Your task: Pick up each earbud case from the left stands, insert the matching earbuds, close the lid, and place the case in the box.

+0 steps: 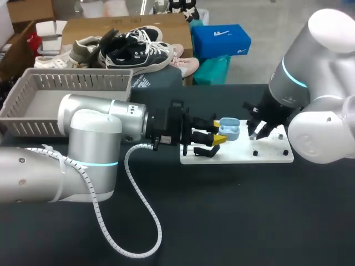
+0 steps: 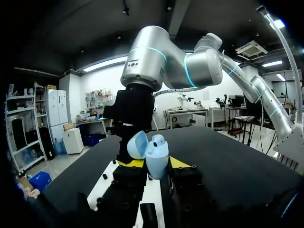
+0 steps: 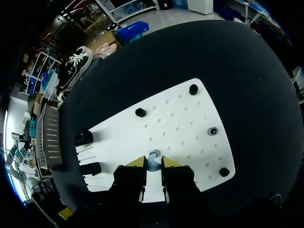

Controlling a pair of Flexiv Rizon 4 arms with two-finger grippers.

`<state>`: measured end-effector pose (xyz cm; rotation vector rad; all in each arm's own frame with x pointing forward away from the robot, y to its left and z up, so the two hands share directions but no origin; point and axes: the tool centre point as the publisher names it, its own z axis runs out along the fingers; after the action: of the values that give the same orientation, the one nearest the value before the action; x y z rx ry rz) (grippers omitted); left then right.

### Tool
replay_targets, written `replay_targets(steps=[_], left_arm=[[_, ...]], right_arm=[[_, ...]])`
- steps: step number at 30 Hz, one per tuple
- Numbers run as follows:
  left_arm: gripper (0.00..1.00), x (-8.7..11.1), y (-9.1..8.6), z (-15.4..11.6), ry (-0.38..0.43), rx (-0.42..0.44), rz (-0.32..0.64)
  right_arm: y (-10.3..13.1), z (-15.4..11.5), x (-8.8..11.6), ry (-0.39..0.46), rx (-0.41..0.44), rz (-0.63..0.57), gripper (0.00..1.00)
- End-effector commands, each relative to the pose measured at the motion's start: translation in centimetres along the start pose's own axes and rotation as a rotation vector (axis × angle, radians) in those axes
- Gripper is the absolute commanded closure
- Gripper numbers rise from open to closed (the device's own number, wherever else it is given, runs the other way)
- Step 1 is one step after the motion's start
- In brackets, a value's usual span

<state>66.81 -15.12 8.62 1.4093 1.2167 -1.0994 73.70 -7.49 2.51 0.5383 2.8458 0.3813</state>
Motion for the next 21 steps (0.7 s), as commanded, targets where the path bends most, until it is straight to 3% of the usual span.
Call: replay_targets(steps=[1,11,21], left_arm=[[1.0,0.1,0.0,0.0,-0.002,-0.001,0.001],[1.0,0.1,0.0,0.0,-0.002,-0.001,0.001],[1.0,0.1,0.0,0.0,-0.002,-0.001,0.001]], right_arm=[[0.1,0.1,-0.2,0.005,0.003,-0.002,1.0],[0.2,-0.6,-0.1,0.01,-0.006,0.002,1.0],[-0.2,-5.0,0.2,-0.01,-0.063,0.054,1.0]])
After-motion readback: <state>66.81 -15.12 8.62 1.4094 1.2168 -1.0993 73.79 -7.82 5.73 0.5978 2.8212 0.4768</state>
